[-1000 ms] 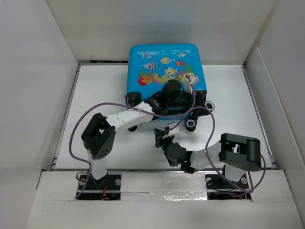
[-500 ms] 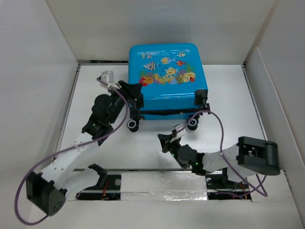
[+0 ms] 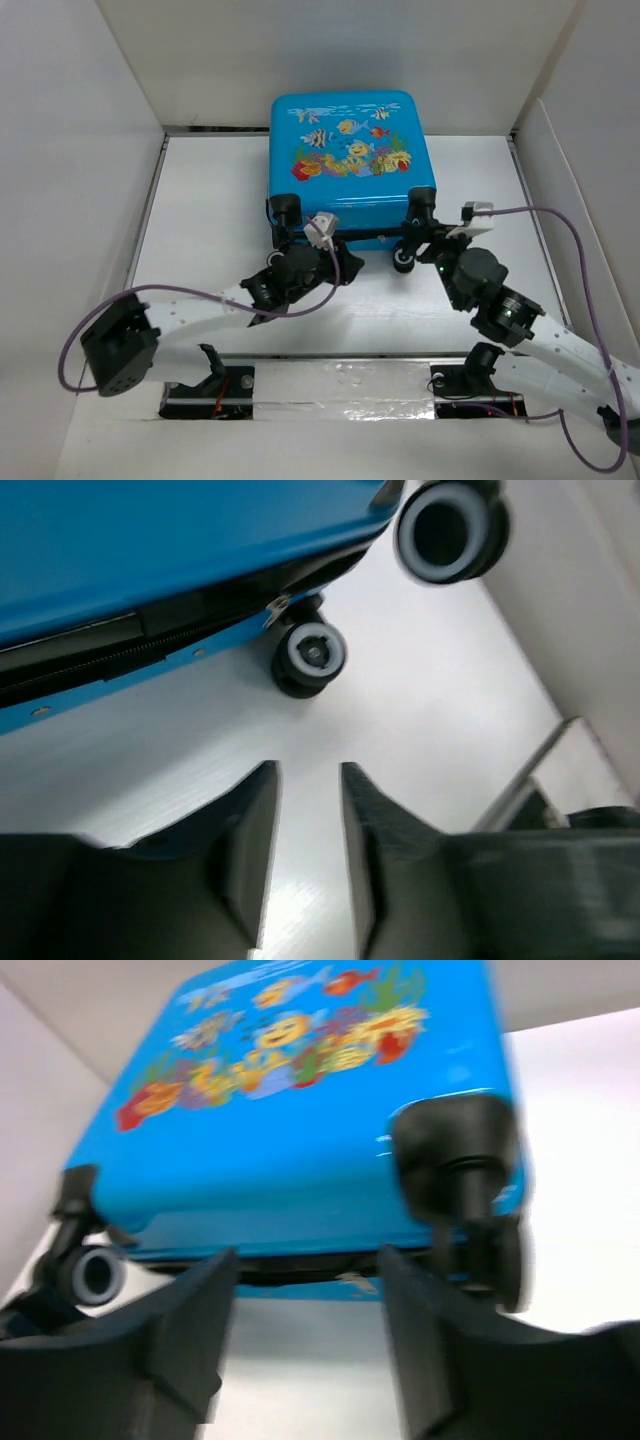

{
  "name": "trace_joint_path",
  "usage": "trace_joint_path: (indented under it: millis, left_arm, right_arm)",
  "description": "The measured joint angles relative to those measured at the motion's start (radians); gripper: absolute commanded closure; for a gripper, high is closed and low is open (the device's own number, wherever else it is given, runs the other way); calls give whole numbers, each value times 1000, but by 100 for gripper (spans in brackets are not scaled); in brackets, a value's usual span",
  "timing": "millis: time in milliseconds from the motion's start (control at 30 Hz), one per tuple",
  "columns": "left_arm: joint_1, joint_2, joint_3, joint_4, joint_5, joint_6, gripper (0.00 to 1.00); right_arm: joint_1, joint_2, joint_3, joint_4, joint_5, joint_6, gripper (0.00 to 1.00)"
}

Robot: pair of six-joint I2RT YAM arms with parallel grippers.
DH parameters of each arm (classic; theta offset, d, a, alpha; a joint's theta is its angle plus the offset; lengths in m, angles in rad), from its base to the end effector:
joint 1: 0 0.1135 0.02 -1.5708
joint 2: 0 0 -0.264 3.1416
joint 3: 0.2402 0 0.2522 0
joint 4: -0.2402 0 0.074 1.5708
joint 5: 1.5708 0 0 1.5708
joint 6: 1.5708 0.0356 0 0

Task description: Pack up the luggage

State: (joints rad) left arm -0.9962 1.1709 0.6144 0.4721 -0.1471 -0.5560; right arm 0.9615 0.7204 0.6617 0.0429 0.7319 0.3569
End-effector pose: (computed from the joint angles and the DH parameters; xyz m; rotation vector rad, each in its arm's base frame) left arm 0.1488 -0.2202 0.2690 0.2681 1.7445 -1.0410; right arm 0.1169 0.1259 0.3316 0.0934 1.5978 0.4492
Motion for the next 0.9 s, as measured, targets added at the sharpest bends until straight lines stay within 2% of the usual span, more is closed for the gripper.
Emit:
trace_joint_path:
  millis: [100,233,400,567,767,800,900]
  left_arm:
    - [-12,164,76,17,-20,3,53]
    - [-12,359,211,47,-61,1,44]
    - [-13,497,299,74,-142,-11,41]
    - [-21,565,345,68,-191,-26,40]
    - [-52,623,399,61,-273,-30,50]
    - [-56,628,403,63,-290,-30,53]
    - [-59,633,404,62,-338,-34,55]
  right_arm:
    - [-138,-40,30,-131,-60,-29,23]
    - [-306,-35,43,-243,-182,-51,16]
    - [-437,18,42,-280,-372,-81,11]
    - [-557,84,43,-251,-541,-110,11]
    - [-624,232,52,-230,-681,-135,33]
    - [-627,243,52,-214,-698,-136,41]
    - [-633,247,52,-179,-731,-146,62]
